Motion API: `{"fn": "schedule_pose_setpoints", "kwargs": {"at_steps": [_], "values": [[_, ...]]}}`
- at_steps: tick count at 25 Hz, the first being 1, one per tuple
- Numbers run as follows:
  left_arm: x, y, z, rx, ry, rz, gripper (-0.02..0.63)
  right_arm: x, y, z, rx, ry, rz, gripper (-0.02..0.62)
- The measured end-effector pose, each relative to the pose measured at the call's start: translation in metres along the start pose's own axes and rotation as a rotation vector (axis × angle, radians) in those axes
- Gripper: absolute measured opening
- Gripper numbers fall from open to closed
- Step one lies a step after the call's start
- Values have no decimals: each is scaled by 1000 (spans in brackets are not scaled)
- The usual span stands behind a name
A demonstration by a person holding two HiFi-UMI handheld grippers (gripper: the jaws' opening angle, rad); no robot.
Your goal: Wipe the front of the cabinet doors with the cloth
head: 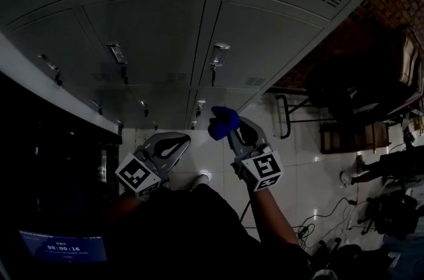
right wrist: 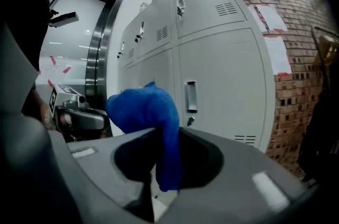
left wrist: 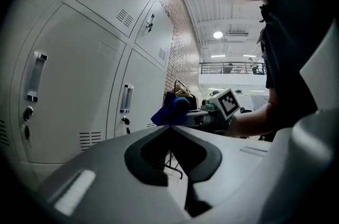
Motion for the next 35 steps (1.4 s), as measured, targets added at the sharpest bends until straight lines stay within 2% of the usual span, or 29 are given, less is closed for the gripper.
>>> {"fn": "schedule_pose_setpoints", "kwargs": {"at_steps": [5, 12, 22, 35], "values": [[21, -21, -14, -14, -19, 30, 3, -7, -25, -54, -53, -122, 39, 72], [45, -32, -31, -13, -66, 38, 3, -13, -32, -93, -35, -188, 28, 72], [52, -28, -31, -39, -59, 33, 3, -14, -28, -104, -48, -205, 23, 72], [49, -25, -27, -27, -28, 23, 4, -22, -32, -106, -46, -201, 41, 72]]}}
Point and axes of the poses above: the fingertips, and each gripper's own axes: x backward along the fingers, z to its right, y out of its underside, the point moved 4 cm from there along x, backward along the fingers, and after that the axes turned 9 degrees about z, right-handed, at the moved point
